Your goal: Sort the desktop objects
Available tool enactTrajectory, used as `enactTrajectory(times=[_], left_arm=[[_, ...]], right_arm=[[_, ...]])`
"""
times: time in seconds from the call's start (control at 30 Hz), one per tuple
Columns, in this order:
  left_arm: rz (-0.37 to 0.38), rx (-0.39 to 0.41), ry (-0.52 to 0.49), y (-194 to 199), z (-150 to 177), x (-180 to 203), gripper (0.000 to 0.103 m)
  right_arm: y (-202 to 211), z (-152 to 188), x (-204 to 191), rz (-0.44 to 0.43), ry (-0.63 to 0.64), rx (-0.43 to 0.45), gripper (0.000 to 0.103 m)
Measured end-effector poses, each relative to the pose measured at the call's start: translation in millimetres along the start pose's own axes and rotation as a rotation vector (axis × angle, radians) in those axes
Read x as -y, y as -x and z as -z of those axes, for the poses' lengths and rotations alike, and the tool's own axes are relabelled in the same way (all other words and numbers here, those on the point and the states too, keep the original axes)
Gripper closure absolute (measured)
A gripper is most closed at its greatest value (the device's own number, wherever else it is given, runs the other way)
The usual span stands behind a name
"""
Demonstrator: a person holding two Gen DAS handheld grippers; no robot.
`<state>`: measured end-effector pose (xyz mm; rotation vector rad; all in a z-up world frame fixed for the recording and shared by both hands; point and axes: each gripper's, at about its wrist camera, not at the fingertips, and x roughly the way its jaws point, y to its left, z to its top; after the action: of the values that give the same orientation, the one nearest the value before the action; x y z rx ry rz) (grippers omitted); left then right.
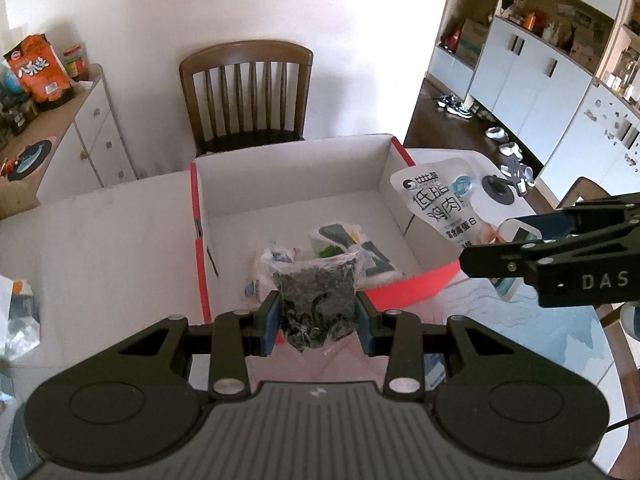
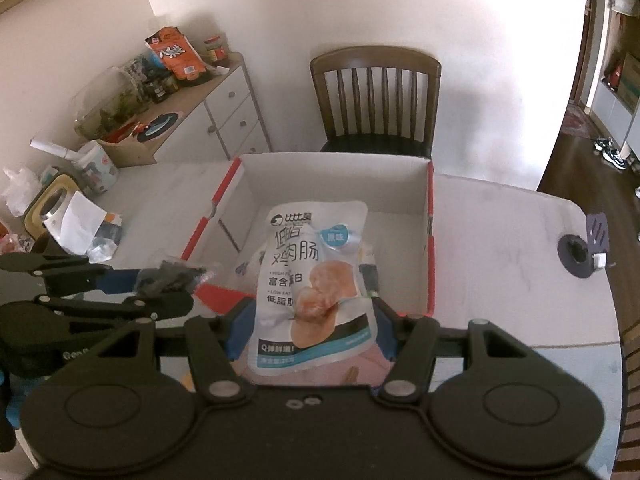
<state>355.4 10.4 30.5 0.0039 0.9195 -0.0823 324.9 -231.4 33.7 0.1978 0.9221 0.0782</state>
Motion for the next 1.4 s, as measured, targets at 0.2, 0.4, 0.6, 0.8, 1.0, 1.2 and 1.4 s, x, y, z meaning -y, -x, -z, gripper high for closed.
enactTrajectory(times=[0.2,0.4,0.6,0.8,1.0,1.2,1.4], left_arm=[[-0.001,-0.008,-0.029,-15.2,-19.3,4.3,0.066],[-0.012,-0.021,-0.050,-33.5,-35.4,4.9,0.066],[-0.009,-0.050,-0.025,-55.8,-43.3,-3.0,0.066],[-0.022,-0.079,-0.027,-78.0,-45.3,-7.9,0.066],[-0.036,-0.108,-0.026,-98.6,-48.2,-15.8,0.066],[-0.034,-0.135,-0.014,-118.7,-52.4,-20.4,0.066],[-0.046,-0.167,-0.025,-137.5,-52.0,-20.4,0.066]], right_arm=[[-19.0,-17.6,4.7,0.011,0.003,-0.007,0.043],[-33.5,-31.3,12.6,0.032,0.012,-0.006,0.043],[-49.2,-42.7,21.9,0.038,0.006,-0.007,0.043],[-72.3,-50.2,26.2,0.039,-0.008,-0.022,0.043],[-97.0,-53.4,31.4,0.052,-0.015,-0.050,0.043],[-118.9,-55.2,32.7,0.062,-0.020,-0.073,0.043],[-139.7,-55.7,35.9,0.078,-0.029,-0.100,0.043]])
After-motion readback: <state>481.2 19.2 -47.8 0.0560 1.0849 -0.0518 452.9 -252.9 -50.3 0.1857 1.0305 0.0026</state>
